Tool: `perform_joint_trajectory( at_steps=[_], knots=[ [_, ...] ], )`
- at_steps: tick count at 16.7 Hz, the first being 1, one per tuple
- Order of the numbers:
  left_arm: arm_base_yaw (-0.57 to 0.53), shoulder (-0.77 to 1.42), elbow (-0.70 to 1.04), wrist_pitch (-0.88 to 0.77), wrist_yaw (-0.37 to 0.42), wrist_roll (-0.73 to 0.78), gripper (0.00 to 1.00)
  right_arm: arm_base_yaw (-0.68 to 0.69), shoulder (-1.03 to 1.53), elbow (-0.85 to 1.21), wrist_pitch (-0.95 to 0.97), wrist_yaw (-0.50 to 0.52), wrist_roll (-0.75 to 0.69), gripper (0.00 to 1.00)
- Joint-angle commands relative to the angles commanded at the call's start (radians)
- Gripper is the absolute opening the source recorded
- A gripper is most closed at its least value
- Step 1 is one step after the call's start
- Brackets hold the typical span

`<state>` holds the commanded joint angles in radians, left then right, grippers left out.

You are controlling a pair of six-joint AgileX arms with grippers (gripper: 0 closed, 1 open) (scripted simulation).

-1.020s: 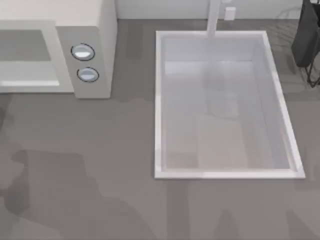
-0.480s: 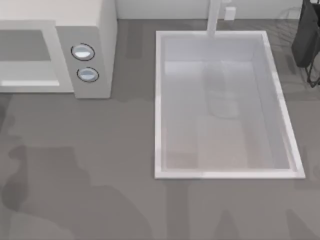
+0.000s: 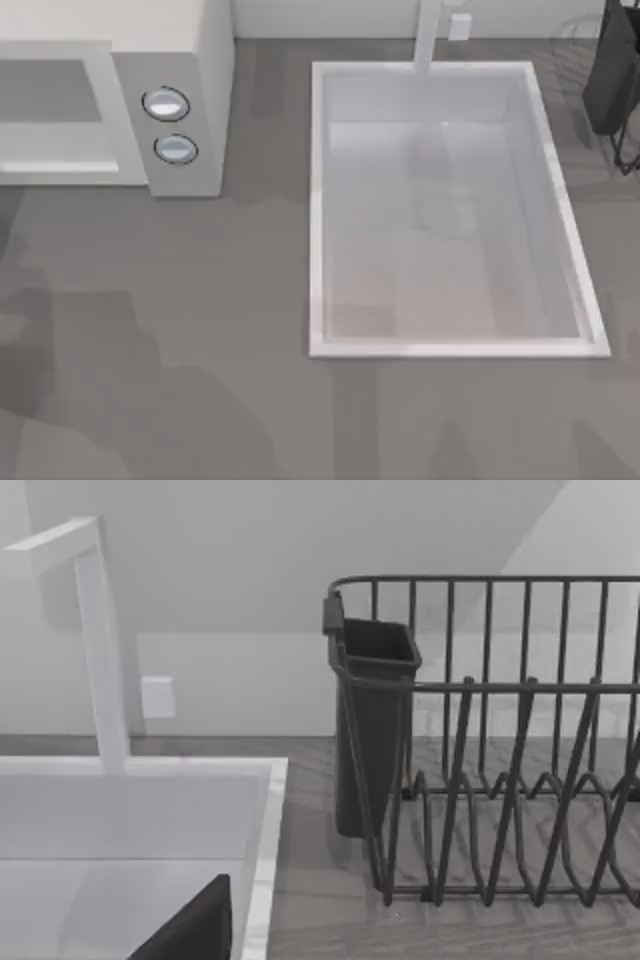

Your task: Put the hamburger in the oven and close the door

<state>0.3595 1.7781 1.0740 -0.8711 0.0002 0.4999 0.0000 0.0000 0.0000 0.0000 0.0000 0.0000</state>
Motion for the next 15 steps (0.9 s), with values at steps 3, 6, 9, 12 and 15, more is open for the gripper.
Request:
perform_joint_trajectory(
  at_steps=[3, 6, 9, 12, 15],
  knots=[
    [0.007, 0.037, -0.026, 0.063, 0.000, 0.009, 1.00, 0.000, 0.000, 0.000, 0.000, 0.000, 0.000, 1.00],
    [0.015, 0.076, -0.051, 0.127, 0.001, 0.017, 1.00, 0.000, 0.000, 0.000, 0.000, 0.000, 0.000, 1.00],
    [0.021, 0.110, -0.071, 0.181, 0.001, 0.025, 1.00, 0.000, 0.000, 0.000, 0.000, 0.000, 0.000, 1.00],
    [0.025, 0.129, -0.082, 0.211, 0.001, 0.029, 1.00, 0.000, 0.000, 0.000, 0.000, 0.000, 0.000, 1.00],
    [0.026, 0.130, -0.083, 0.214, 0.001, 0.029, 1.00, 0.000, 0.000, 0.000, 0.000, 0.000, 0.000, 1.00]
  ],
)
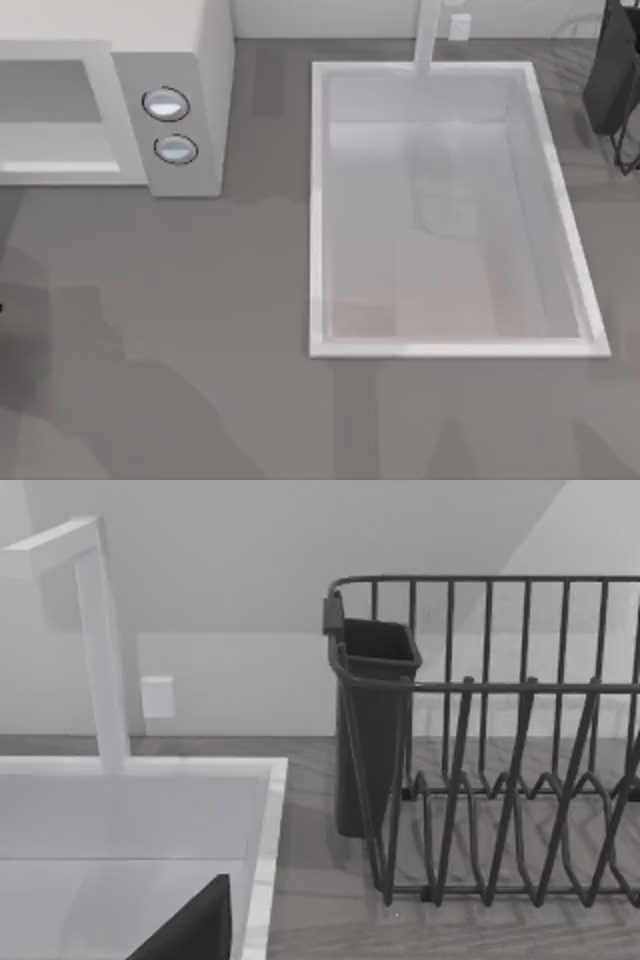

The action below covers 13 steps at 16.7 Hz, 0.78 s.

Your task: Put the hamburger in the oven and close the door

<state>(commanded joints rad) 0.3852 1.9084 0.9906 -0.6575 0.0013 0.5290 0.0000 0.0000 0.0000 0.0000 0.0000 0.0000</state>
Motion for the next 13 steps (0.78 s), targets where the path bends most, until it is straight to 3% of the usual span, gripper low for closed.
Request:
perform_joint_trajectory(
  at_steps=[2, 13],
  knots=[
    [0.000, 0.000, 0.000, 0.000, 0.000, 0.000, 1.00, 0.000, 0.000, 0.000, 0.000, 0.000, 0.000, 1.00],
    [0.000, 0.000, 0.000, 0.000, 0.000, 0.000, 0.17, 0.000, 0.000, 0.000, 0.000, 0.000, 0.000, 1.00]
  ],
)
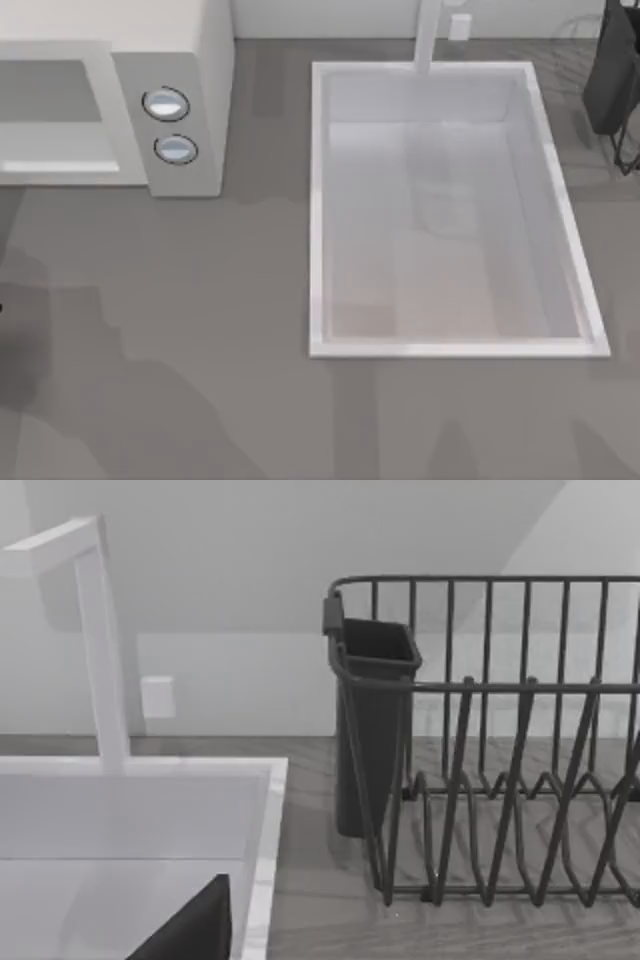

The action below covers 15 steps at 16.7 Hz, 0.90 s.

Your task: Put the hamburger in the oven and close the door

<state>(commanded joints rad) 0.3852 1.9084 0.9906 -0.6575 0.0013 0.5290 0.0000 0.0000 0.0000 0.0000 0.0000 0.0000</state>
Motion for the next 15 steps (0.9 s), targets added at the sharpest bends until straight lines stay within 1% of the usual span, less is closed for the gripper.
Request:
perform_joint_trajectory(
  at_steps=[2, 3, 10, 11, 15],
  knots=[
    [0.000, 0.000, 0.000, 0.000, 0.000, 0.000, 0.02, 0.000, 0.000, 0.000, 0.000, 0.000, 0.000, 1.00],
    [0.000, 0.000, 0.000, 0.000, 0.000, 0.000, 0.00, 0.000, 0.000, 0.000, 0.000, 0.000, 0.000, 1.00],
    [0.000, 0.000, 0.000, 0.000, 0.000, 0.000, 0.00, 0.000, 0.000, 0.000, 0.000, 0.000, 0.000, 1.00],
    [-0.079, -0.081, -0.002, -0.054, 0.011, -0.006, 0.00, 0.000, 0.000, 0.000, 0.000, 0.000, 0.000, 1.00],
    [-0.079, -0.101, 0.036, -0.114, 0.010, -0.006, 0.00, 0.000, 0.000, 0.000, 0.000, 0.000, 0.000, 1.00]
  ],
)
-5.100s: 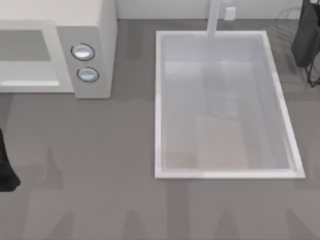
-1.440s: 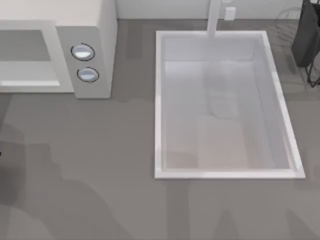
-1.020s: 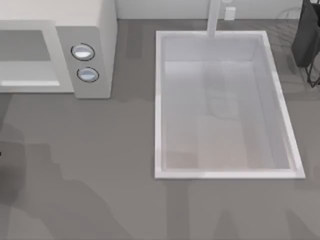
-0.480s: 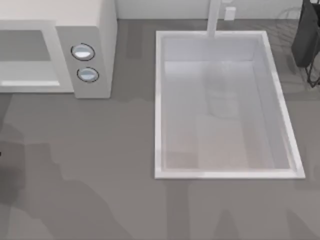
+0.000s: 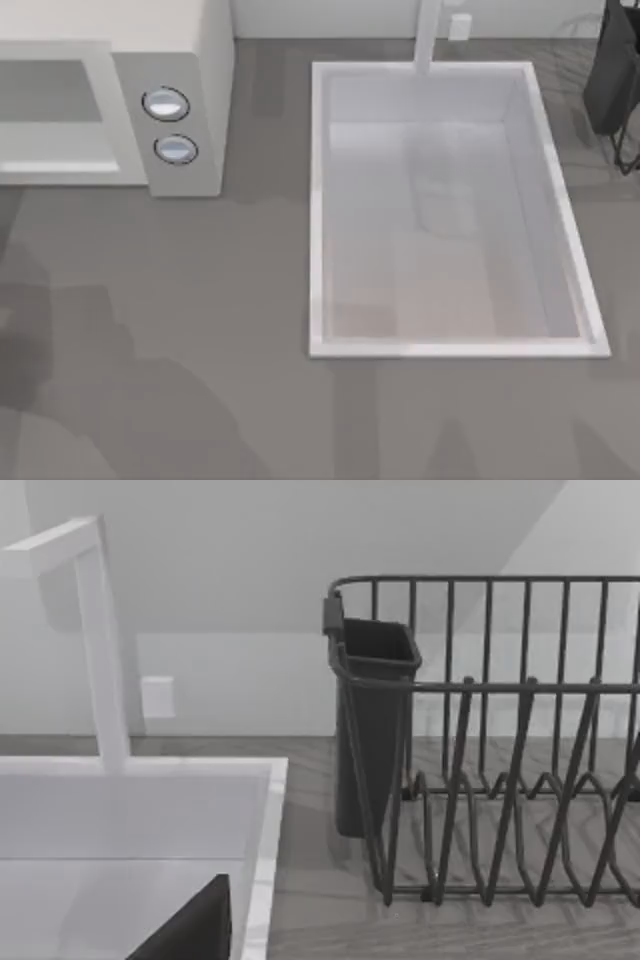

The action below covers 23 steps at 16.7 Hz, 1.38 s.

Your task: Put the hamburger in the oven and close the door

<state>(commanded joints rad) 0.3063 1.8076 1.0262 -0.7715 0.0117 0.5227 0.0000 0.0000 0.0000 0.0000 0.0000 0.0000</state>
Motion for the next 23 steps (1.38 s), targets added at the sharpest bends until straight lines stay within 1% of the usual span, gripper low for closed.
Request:
perform_joint_trajectory(
  at_steps=[9, 15, 17, 19, 21, 23],
  knots=[
    [-0.003, -0.122, 0.198, -0.319, 0.000, -0.005, 0.00, 0.000, 0.000, 0.000, 0.000, 0.000, 0.000, 1.00],
    [-0.005, -0.126, 0.207, -0.338, -0.001, -0.003, 0.00, 0.000, 0.000, 0.000, 0.000, 0.000, 0.000, 1.00],
    [-0.008, -0.118, 0.204, -0.307, 0.003, -0.010, 0.00, 0.000, 0.000, 0.000, 0.000, 0.000, 0.000, 1.00],
    [-0.014, -0.099, 0.193, -0.234, 0.011, -0.025, 0.00, 0.000, 0.000, 0.000, 0.000, 0.000, 0.000, 1.00],
    [-0.023, -0.071, 0.176, -0.117, 0.022, -0.050, 0.00, 0.000, 0.000, 0.000, 0.000, 0.000, 0.000, 1.00],
    [-0.033, -0.035, 0.152, 0.039, 0.037, -0.082, 0.00, 0.000, 0.000, 0.000, 0.000, 0.000, 0.000, 1.00]
  ],
)
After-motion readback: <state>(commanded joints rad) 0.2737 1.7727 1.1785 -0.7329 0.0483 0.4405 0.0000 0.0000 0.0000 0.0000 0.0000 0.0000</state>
